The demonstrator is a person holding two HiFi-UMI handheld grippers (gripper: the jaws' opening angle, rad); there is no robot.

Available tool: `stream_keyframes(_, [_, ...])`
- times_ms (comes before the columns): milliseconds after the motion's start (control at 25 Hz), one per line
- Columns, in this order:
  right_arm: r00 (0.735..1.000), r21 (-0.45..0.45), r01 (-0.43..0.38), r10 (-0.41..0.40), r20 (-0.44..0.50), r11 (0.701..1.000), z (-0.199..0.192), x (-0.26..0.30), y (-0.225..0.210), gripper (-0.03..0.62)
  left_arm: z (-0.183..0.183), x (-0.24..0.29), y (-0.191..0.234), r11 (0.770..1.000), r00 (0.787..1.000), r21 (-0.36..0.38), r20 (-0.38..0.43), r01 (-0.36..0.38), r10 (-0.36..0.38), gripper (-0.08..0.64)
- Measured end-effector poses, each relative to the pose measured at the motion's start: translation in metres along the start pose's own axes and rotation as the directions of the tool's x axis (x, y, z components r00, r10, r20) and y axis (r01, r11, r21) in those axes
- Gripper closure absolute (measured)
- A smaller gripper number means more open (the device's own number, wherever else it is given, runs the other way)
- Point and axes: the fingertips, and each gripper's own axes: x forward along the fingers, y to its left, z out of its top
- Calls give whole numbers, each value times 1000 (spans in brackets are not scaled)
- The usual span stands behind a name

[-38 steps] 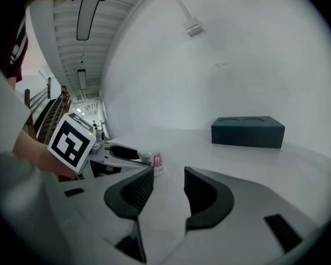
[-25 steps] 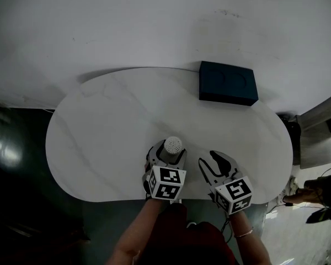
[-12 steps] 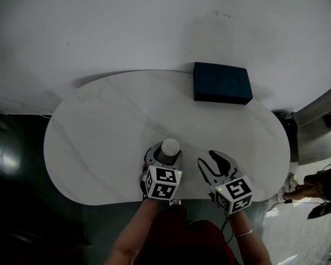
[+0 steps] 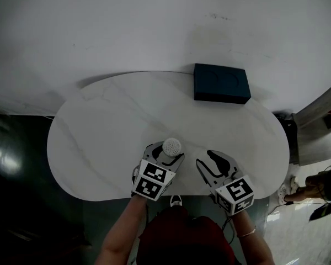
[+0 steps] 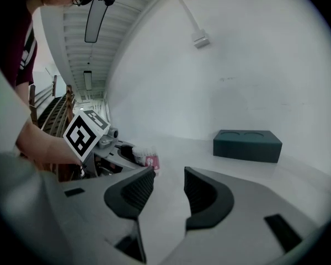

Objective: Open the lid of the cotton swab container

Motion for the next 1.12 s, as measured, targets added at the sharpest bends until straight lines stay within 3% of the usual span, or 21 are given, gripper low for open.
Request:
stream_keyframes(320, [997,-74,-58,62,45,996,17,-25,23,428,10,-25,-39,985,989,85,-5,150,-150,285])
stream_keyframes(600, [980,-156,-184,194,50,970,25,-51,52,428,8,-44,-76,963,971,130,-27,237,-236,284])
stream_keyframes(720, [967,-207,-241,254,35,948,28,-61,61,421,8,-51,-88,952,964,148,-39,267,-265,285])
stream_keyframes(880, [945,-309,-315,326,-20,897,24,-70,68,386,5,-55,-104,934,953,191,-72,304,-295,284])
stream_keyframes(1120, [911,-352,-410,397,-112,841,18,-76,82,362,-1,-60,-120,911,939,232,-120,341,-322,284])
